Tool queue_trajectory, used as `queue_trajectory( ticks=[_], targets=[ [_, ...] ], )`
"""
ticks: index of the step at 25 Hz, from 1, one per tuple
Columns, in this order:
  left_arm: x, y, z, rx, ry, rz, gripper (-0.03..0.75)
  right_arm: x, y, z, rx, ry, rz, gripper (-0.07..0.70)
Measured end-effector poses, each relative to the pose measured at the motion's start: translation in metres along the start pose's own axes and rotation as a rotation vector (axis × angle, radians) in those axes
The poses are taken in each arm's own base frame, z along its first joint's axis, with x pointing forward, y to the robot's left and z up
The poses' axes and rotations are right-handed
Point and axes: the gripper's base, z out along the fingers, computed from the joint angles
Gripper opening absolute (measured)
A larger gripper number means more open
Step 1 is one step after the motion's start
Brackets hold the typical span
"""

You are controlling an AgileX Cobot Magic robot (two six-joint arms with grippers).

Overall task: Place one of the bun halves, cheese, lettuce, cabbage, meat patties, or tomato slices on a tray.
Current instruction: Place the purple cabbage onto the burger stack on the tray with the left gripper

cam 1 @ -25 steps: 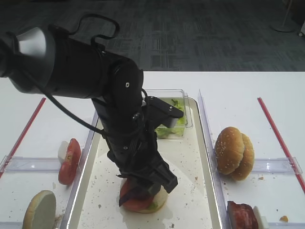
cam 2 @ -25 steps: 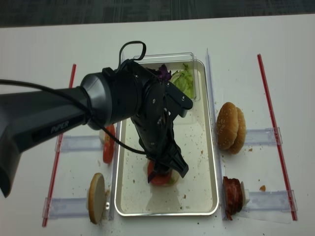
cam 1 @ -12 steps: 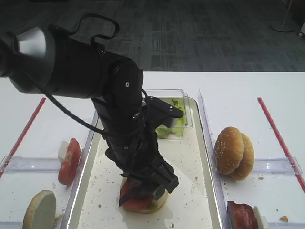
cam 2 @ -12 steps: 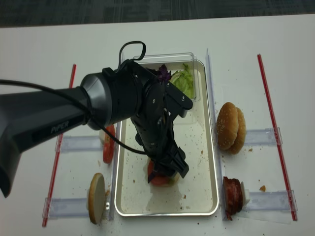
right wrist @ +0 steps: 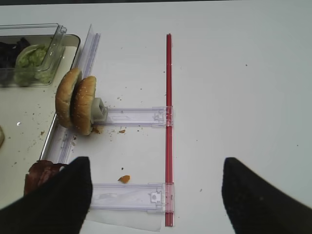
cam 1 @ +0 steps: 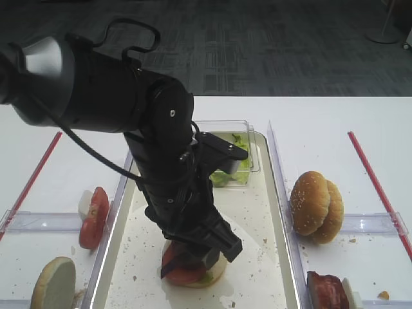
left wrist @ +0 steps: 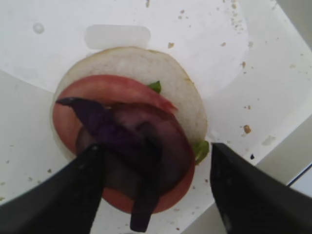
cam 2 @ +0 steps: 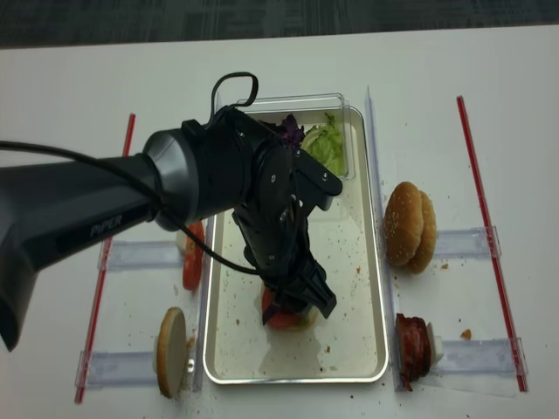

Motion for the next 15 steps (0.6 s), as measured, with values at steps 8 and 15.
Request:
queue_trajectory(
  ticks=[8, 15],
  targets=[
    [0.0000, 0.0000, 0.0000, 0.000, 0.000, 0.000, 0.423, 0.0000, 0.0000, 0.0000, 0.000, 0.000, 0.000, 0.571],
    [0.0000, 0.0001, 0.0000, -0.001, 0.000, -0.002, 0.496, 0.0000, 0.0000, 0.0000, 0.000, 0.000, 0.000, 0.571]
  ],
)
